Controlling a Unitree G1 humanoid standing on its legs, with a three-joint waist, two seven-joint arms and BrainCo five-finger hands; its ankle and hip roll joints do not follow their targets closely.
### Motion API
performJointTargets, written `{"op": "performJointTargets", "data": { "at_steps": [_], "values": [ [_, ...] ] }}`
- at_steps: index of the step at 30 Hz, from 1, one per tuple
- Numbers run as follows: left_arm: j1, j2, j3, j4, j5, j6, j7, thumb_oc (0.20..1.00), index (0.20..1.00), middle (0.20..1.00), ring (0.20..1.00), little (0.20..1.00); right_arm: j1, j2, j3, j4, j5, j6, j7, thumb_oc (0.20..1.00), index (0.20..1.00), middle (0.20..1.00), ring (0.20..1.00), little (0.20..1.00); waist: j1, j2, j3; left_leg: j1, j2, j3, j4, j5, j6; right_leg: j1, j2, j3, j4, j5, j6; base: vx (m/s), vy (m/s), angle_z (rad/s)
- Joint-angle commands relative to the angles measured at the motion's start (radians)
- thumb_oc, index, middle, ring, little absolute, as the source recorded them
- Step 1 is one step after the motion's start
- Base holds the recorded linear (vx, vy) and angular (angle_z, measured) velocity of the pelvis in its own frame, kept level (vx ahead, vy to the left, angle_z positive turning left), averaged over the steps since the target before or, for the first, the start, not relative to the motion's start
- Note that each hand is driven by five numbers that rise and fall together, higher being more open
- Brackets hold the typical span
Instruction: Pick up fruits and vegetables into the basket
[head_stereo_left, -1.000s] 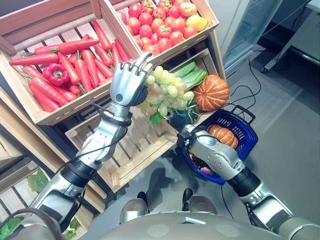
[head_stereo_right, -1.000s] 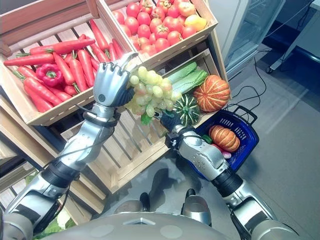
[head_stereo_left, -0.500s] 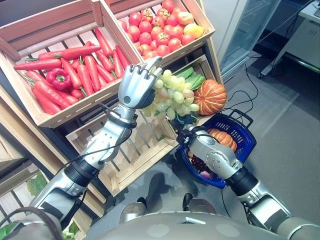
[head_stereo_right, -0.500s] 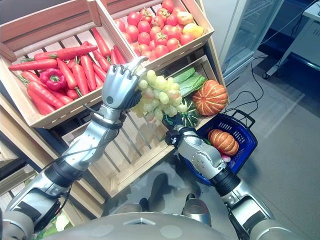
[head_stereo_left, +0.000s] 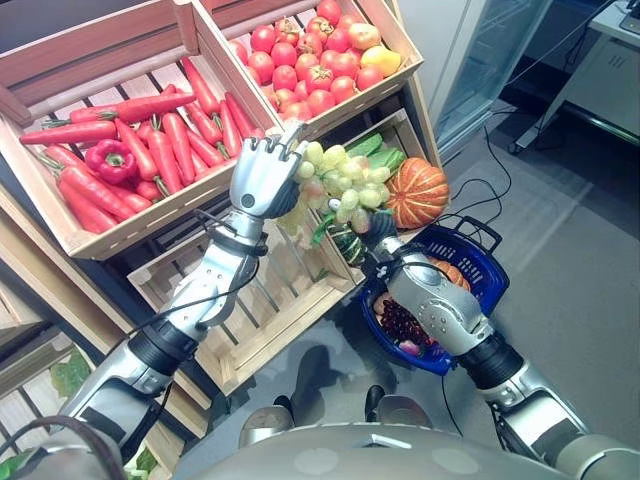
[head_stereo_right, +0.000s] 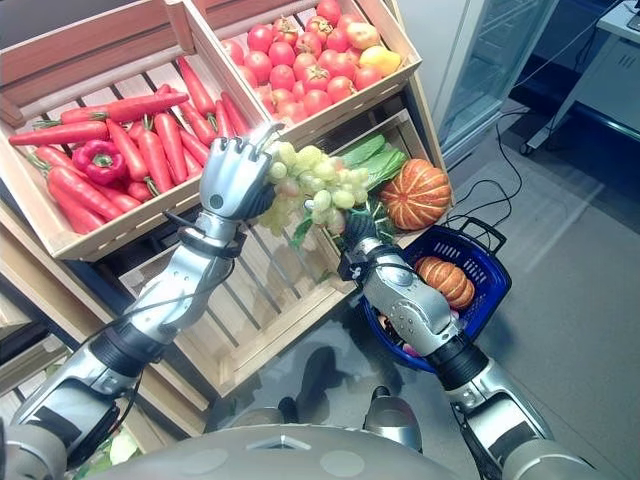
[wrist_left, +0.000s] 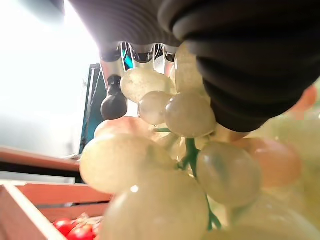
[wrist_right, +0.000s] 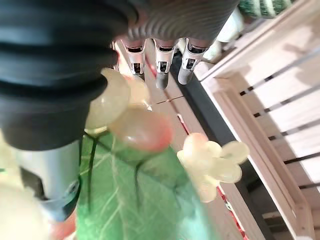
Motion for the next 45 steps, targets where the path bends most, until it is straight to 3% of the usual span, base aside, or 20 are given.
{"op": "performJointTargets", "data": {
  "at_steps": [1, 6, 9, 24, 26, 27, 28, 35, 44, 45],
  "values": [
    [-0.03, 0.038, 0.034, -0.004, -0.027, 0.006, 0.026, 0.2, 0.2, 0.2, 0.2, 0.2, -0.056, 0.03, -0.046, -0.151, -0.103, -0.116, 0.094, 1.0, 1.0, 1.0, 1.0, 1.0, 0.004, -0.036, 0.003, -0.019, -0.006, 0.011, 0.056, -0.067, 0.037, 0.032, -0.083, 0.021, -0.019, 0.018, 0.104, 0.0, 0.0, 0.0],
    [-0.031, 0.026, 0.021, 0.001, -0.038, -0.013, -0.01, 0.2, 0.2, 0.2, 0.2, 0.2, -0.082, 0.032, -0.023, -0.187, -0.164, -0.163, 0.133, 1.0, 1.0, 1.0, 1.0, 1.0, 0.012, -0.036, 0.009, -0.021, -0.006, 0.005, 0.062, -0.07, 0.038, 0.034, -0.085, 0.017, -0.015, 0.015, 0.103, 0.0, 0.0, 0.0],
    [-0.041, 0.019, 0.008, -0.002, -0.026, -0.019, -0.026, 0.2, 0.2, 0.2, 0.2, 0.2, -0.106, 0.044, -0.001, -0.199, -0.142, -0.146, 0.152, 1.0, 1.0, 1.0, 1.0, 1.0, 0.018, -0.036, 0.011, -0.023, -0.007, 0.001, 0.063, -0.071, 0.038, 0.035, -0.085, 0.016, -0.016, 0.014, 0.102, 0.0, 0.0, 0.0],
    [-0.109, -0.01, -0.077, -0.008, -0.046, -0.052, -0.066, 0.2, 0.2, 0.2, 0.2, 0.2, -0.184, 0.112, 0.097, -0.165, -0.13, -0.168, 0.084, 1.0, 1.0, 1.0, 1.0, 1.0, 0.036, -0.04, 0.011, -0.026, -0.01, -0.011, 0.065, -0.073, 0.037, 0.042, -0.089, 0.007, -0.022, 0.012, 0.104, 0.0, -0.003, 0.02],
    [-0.117, -0.016, -0.085, -0.012, -0.053, -0.053, -0.074, 0.2, 0.2, 0.2, 0.2, 0.2, -0.191, 0.117, 0.103, -0.165, -0.152, -0.188, 0.057, 0.482, 0.482, 0.482, 0.482, 0.482, 0.036, -0.039, 0.011, -0.025, -0.01, -0.011, 0.064, -0.074, 0.038, 0.041, -0.09, 0.008, -0.022, 0.012, 0.105, 0.0, 0.0, 0.0],
    [-0.12, -0.018, -0.086, -0.012, -0.054, -0.054, -0.077, 0.2, 0.2, 0.2, 0.2, 0.2, -0.194, 0.119, 0.103, -0.164, -0.162, -0.195, 0.051, 0.307, 0.307, 0.307, 0.307, 0.307, 0.036, -0.039, 0.012, -0.024, -0.01, -0.011, 0.063, -0.074, 0.038, 0.042, -0.09, 0.008, -0.022, 0.012, 0.105, 0.0, 0.0, 0.0],
    [-0.123, -0.021, -0.093, -0.016, -0.061, -0.051, -0.089, 0.2, 0.2, 0.2, 0.2, 0.2, -0.199, 0.12, 0.099, -0.165, -0.178, -0.209, 0.032, 0.2, 0.2, 0.2, 0.2, 0.2, 0.035, -0.037, 0.011, -0.023, -0.01, -0.011, 0.063, -0.075, 0.039, 0.042, -0.09, 0.008, -0.021, 0.011, 0.105, 0.0, 0.0, 0.0],
    [-0.114, -0.027, -0.104, -0.044, -0.062, -0.043, -0.141, 0.2, 0.2, 0.2, 0.2, 0.2, -0.207, 0.106, 0.072, -0.199, -0.267, -0.241, -0.017, 0.2, 0.2, 0.2, 0.2, 0.2, 0.027, -0.035, 0.014, -0.022, -0.011, -0.009, 0.062, -0.079, 0.04, 0.038, -0.09, 0.014, -0.02, 0.01, 0.108, 0.0, 0.0, 0.0],
    [-0.096, -0.026, -0.097, -0.044, -0.063, -0.026, -0.113, 0.2, 0.2, 0.2, 0.2, 0.2, -0.217, 0.092, 0.051, -0.226, -0.261, -0.242, -0.018, 0.2, 0.2, 0.2, 0.2, 0.2, 0.025, -0.032, 0.015, -0.017, -0.012, -0.003, 0.057, -0.077, 0.038, 0.042, -0.089, 0.014, -0.028, 0.013, 0.107, 0.0, 0.0, 0.0],
    [-0.092, -0.025, -0.095, -0.042, -0.069, -0.021, -0.105, 0.275, 0.275, 0.275, 0.275, 0.275, -0.215, 0.09, 0.05, -0.229, -0.26, -0.244, -0.018, 0.2, 0.2, 0.2, 0.2, 0.2, 0.025, -0.031, 0.014, -0.017, -0.012, -0.002, 0.056, -0.076, 0.037, 0.043, -0.089, 0.013, -0.029, 0.013, 0.107, 0.0, 0.0, 0.0]
  ]
}}
